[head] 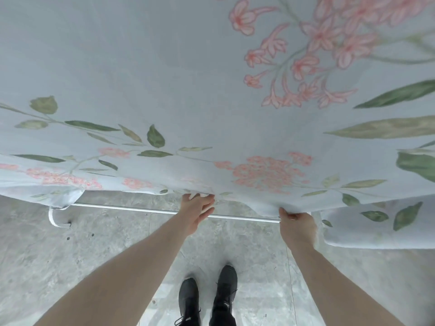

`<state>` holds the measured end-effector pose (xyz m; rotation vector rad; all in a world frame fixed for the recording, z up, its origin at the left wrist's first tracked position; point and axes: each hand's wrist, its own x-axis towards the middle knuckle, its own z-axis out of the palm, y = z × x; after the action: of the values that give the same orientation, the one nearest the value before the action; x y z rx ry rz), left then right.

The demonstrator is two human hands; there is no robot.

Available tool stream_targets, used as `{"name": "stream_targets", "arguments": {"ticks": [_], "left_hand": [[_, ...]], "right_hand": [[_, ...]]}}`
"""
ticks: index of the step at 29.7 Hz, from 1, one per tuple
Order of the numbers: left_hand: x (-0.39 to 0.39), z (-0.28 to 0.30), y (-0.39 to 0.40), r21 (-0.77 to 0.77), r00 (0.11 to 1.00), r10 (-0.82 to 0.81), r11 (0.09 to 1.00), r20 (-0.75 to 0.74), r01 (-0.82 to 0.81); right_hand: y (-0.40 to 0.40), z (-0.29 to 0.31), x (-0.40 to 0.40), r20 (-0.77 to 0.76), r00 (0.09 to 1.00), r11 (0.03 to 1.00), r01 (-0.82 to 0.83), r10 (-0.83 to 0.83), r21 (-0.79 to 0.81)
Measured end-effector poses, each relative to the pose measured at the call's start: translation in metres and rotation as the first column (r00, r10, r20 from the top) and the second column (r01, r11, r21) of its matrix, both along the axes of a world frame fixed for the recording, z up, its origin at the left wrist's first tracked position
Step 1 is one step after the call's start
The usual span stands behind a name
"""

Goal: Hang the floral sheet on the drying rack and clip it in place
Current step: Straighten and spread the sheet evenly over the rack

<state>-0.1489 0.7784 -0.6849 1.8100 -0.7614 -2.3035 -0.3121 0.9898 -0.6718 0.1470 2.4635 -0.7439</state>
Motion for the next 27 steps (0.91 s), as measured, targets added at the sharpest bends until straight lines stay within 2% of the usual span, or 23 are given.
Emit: {"name": "stream_targets", "arguments": {"ticks": [3, 6, 10, 14, 18, 21, 24, 27], "left_hand": [[-0.002, -0.010, -0.002, -0.021, 1.000, 0.008, 1.000, -0.005, -0.008], [-0.002, -0.021, -0.001, -0.094, 0.991, 0.018, 0.996, 0.132, -0.006], [0.003, -0.039, 0.006, -0.163, 0.948, -0.092, 0.976, 0.303, 0.146], [-0.001, -0.047, 0.009, -0.184, 0.902, -0.124, 0.959, 0.414, 0.217], [-0.002, -0.048, 0.008, -0.167, 0.802, -0.197, 0.924, 0.564, 0.344], [-0.003, -0.037, 0.013, -0.092, 0.788, -0.266, 0.922, 0.555, 0.376], [0.001, -0.017, 0.025, -0.014, 0.745, -0.417, 0.868, 0.520, 0.496], [0.023, 0.013, 0.044, 0.027, 0.695, -0.524, 0.808, 0.492, 0.589]], "right_hand": [[0.001, -0.009, -0.005, 0.013, 1.000, 1.000, -0.012, 0.012, -0.022], [-0.002, -0.022, -0.011, 0.029, 1.000, 0.998, -0.007, 0.008, -0.056], [-0.005, -0.041, -0.013, 0.048, 0.998, 0.998, -0.038, 0.041, -0.055], [-0.005, -0.066, -0.013, 0.106, 0.994, 0.999, -0.040, 0.039, 0.008], [-0.003, -0.076, -0.009, 0.200, 0.977, 0.988, -0.100, 0.076, 0.114], [0.002, -0.074, -0.002, 0.214, 0.975, 0.995, -0.071, 0.055, 0.064], [0.017, -0.062, 0.010, 0.216, 0.975, 0.999, -0.040, 0.041, -0.008], [0.041, -0.030, 0.026, 0.332, 0.936, 0.971, 0.180, -0.119, -0.159]]}}
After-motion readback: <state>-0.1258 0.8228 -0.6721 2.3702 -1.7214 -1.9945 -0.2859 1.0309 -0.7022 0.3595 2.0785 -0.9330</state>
